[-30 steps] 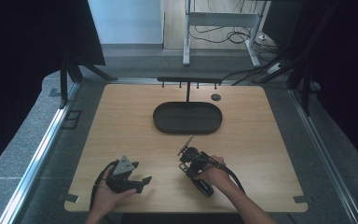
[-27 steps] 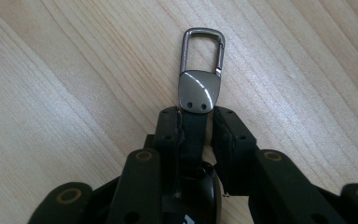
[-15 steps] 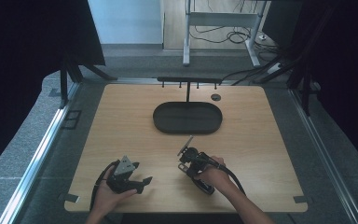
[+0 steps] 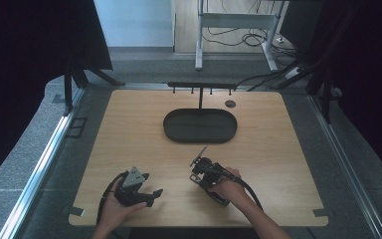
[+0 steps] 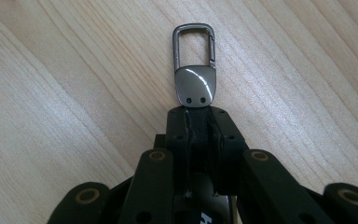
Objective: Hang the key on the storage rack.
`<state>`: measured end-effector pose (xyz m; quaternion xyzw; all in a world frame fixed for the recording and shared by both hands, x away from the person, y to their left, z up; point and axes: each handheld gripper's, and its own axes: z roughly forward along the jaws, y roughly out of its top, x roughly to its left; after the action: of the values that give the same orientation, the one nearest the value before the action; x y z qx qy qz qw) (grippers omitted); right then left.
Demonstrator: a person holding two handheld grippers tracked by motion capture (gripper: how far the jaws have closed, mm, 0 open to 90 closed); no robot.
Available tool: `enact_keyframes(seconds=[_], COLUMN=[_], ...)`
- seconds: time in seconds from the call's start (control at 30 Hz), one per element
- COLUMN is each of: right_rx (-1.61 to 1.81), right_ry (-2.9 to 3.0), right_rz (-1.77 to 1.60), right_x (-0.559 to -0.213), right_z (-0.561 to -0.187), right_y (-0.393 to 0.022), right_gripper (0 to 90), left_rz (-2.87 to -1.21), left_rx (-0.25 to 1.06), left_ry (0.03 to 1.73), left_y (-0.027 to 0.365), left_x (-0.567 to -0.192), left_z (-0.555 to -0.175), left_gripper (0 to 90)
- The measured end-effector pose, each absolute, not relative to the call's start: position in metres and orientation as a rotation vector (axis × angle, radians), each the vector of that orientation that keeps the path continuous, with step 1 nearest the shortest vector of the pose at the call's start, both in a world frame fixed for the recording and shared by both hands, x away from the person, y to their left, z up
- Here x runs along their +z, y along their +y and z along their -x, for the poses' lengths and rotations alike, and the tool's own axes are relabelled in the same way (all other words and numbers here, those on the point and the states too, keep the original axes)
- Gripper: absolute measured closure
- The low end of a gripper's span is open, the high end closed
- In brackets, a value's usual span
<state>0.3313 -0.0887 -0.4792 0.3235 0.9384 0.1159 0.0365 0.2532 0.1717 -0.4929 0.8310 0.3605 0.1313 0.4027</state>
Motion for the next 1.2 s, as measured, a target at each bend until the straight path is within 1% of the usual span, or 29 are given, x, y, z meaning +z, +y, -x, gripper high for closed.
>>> enact_keyframes(seconds=[0.63, 1.2], right_rx=[0.381, 0.517], right_ry=[2.861, 2.827], right_rz=[-0.971, -0.985], right_x=[-0.48, -0.477], right_z=[-0.328, -0.321], right_y=[-0.09, -0.102], right_gripper=[80.0, 80.1], left_rz=[-2.101, -2.1], left_rx=[0.329, 0.331], left_ry=[0.912, 0.916], left_y=[0.171, 0.172], left_x=[-0.493, -0.493], left_z=[-0.253, -0.254], left_gripper=[23.7, 23.7])
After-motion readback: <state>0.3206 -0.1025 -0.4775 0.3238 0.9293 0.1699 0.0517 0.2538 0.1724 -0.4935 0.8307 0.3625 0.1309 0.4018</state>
